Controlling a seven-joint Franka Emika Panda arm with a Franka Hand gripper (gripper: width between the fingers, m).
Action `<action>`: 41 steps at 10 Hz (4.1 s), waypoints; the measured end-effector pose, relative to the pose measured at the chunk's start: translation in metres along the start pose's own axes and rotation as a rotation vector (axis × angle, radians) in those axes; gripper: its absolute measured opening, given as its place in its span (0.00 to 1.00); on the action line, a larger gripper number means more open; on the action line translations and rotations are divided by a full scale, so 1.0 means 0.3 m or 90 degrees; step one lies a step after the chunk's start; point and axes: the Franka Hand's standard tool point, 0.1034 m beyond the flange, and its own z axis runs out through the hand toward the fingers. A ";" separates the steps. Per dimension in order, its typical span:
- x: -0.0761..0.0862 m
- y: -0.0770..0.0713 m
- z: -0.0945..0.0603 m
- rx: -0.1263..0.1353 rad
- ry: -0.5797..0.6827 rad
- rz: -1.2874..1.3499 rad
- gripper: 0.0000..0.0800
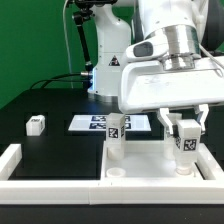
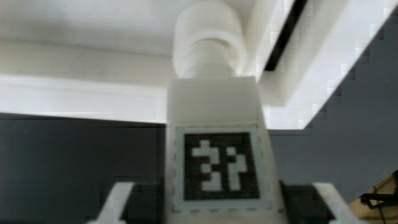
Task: Assemble square table
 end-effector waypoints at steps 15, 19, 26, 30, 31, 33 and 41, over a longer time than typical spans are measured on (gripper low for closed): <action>-0.039 -0.012 0.030 0.002 -0.013 -0.004 0.81; -0.015 -0.013 -0.010 0.018 -0.095 0.042 0.81; -0.035 -0.054 -0.006 0.071 -0.334 0.049 0.81; -0.032 -0.053 -0.001 0.065 -0.326 0.065 0.63; -0.032 -0.053 -0.001 0.065 -0.326 0.064 0.63; -0.031 -0.055 -0.001 0.051 -0.328 0.124 0.38; -0.017 -0.055 0.010 -0.076 -0.311 0.666 0.38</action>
Offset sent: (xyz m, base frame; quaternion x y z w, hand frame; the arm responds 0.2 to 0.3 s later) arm 0.0000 -0.0015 -0.0079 0.0010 0.0048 0.0017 1.0000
